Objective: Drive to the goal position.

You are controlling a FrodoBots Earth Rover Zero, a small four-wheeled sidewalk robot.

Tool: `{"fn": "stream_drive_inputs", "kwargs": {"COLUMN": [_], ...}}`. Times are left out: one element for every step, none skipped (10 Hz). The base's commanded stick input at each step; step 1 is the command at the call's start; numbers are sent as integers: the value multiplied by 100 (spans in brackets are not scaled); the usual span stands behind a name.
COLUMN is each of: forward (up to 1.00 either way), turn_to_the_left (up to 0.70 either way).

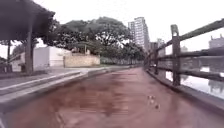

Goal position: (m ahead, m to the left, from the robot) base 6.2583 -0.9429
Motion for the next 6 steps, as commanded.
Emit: {"fn": "stream_drive_inputs", "kwargs": {"forward": [100,100,100,100,100,100], "turn_to_the_left": [0,0,0,0,0,-1]}}
